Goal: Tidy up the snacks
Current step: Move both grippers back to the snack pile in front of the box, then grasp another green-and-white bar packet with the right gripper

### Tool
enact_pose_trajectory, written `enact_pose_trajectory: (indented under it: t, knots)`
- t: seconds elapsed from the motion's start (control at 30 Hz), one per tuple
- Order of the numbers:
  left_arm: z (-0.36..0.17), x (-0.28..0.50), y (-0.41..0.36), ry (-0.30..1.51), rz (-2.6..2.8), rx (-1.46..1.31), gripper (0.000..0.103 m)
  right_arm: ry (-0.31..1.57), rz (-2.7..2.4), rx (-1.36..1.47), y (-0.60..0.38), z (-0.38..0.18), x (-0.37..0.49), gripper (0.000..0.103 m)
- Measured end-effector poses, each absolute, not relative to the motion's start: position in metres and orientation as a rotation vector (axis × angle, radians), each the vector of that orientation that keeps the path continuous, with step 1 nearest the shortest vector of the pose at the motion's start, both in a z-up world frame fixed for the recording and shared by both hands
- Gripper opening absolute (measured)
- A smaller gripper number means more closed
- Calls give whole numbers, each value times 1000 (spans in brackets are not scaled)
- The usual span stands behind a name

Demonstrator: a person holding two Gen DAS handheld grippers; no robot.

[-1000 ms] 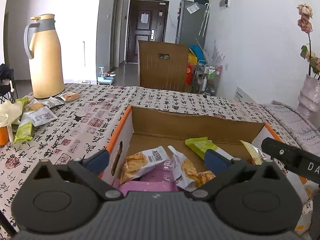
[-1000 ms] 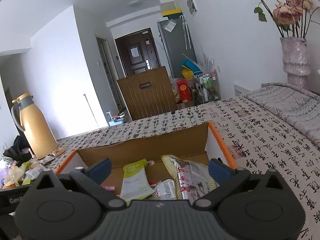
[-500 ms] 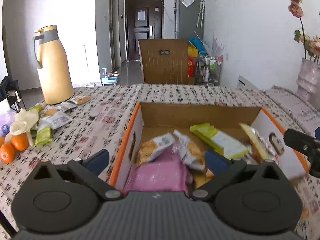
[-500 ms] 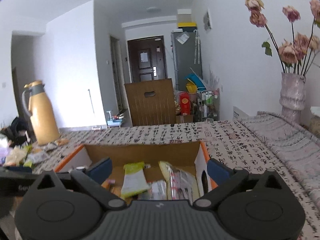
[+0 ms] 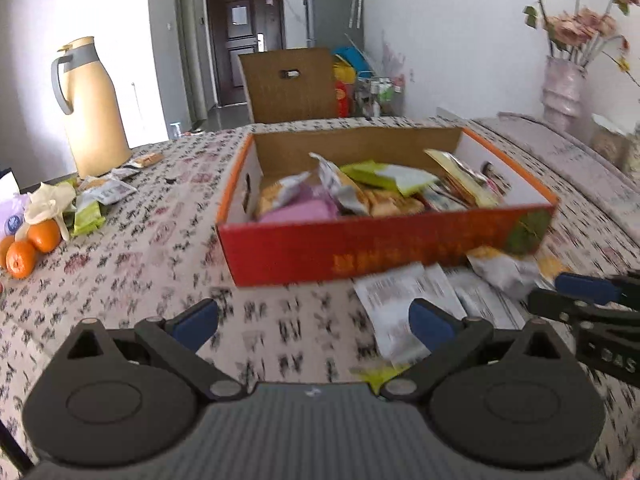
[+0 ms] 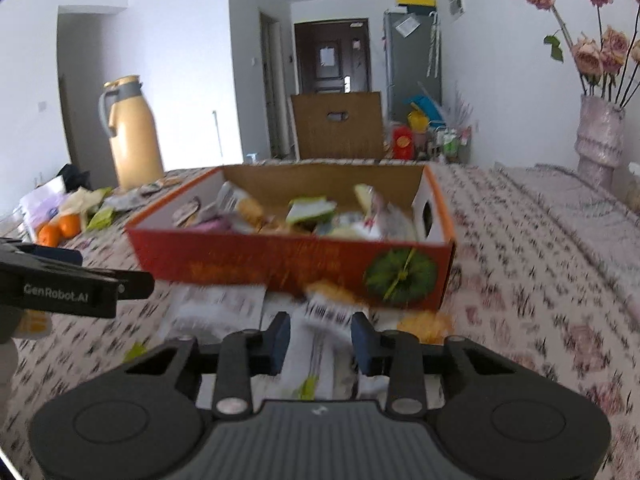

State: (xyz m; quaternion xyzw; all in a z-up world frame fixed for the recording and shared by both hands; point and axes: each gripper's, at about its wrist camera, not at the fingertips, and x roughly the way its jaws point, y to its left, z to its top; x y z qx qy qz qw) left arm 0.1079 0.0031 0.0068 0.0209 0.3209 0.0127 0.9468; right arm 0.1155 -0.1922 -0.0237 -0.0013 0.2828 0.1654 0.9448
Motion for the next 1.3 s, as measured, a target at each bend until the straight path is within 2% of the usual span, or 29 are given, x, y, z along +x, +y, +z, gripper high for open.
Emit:
enact_pose_trajectory:
  t: [0.13,0.3,0.43,0.57,0.8,1.13,1.23,1.27,1.3]
  knots:
    - [-1,89,-1,670,-7,47,103,605,344,-5,-192,-29,120,32]
    - [-12,76,-5,695,-40,75,103,649,343,-3,-187,-35,132,23]
    - [-19,71,-8,713,-53,103,103,675,347,-2,-187,-41,129,21]
    - [-24,75,-6,734,-41,97,102,688,348,-20,-188,-42,118,21]
    - [-31,85,-2,768,-22,71,90,706,366,-29,-190,-44,90,21]
    - [-31,78,4,764,-24,49,89,706,412,-25,-180,-41,63,21]
    - [-27,72,12,750,-10,34,91,683,393,10,-184,-34,62,24]
    - [-26,71,15,746,-4,29,93,681,394,20,-184,-32,63,30]
    - [-24,69,18,742,2,24,97,679,396,24,-183,-31,63,42]
